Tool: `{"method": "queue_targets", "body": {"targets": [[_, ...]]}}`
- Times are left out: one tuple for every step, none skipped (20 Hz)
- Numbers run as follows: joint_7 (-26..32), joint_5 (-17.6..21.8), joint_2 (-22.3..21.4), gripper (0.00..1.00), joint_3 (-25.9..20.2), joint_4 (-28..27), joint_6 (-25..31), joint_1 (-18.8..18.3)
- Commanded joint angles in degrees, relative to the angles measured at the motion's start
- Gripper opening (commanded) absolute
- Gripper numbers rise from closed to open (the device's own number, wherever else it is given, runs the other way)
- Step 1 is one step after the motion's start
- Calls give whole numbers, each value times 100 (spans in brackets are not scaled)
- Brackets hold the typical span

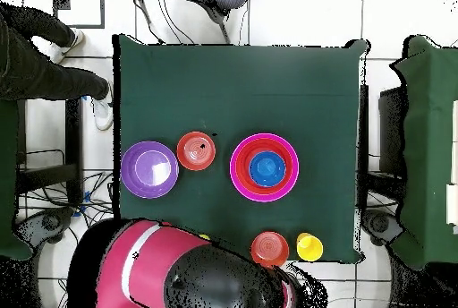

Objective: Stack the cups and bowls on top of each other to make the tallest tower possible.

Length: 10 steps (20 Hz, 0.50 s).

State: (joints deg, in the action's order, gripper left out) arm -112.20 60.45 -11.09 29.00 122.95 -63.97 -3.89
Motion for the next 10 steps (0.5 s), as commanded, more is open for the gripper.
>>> {"method": "queue_targets", "body": {"targets": [[448, -268, 317, 100, -529, 89, -28, 160], [453, -293, 336, 100, -529, 89, -44, 181], [454, -318, 354, 100, -525, 82, -52, 200], [460, -362, 380, 100, -528, 70, -83, 211], [473, -398, 417, 100, -524, 55, -102, 222], [508, -461, 489, 100, -525, 28, -141, 228], [533, -521, 547, 100, -511, 1, -146, 249], [583, -607, 634, 100, -496, -36, -163, 272], [622, -671, 698, 100, -478, -54, -203, 280], [662, -750, 784, 100, -464, -84, -228, 294]]}}
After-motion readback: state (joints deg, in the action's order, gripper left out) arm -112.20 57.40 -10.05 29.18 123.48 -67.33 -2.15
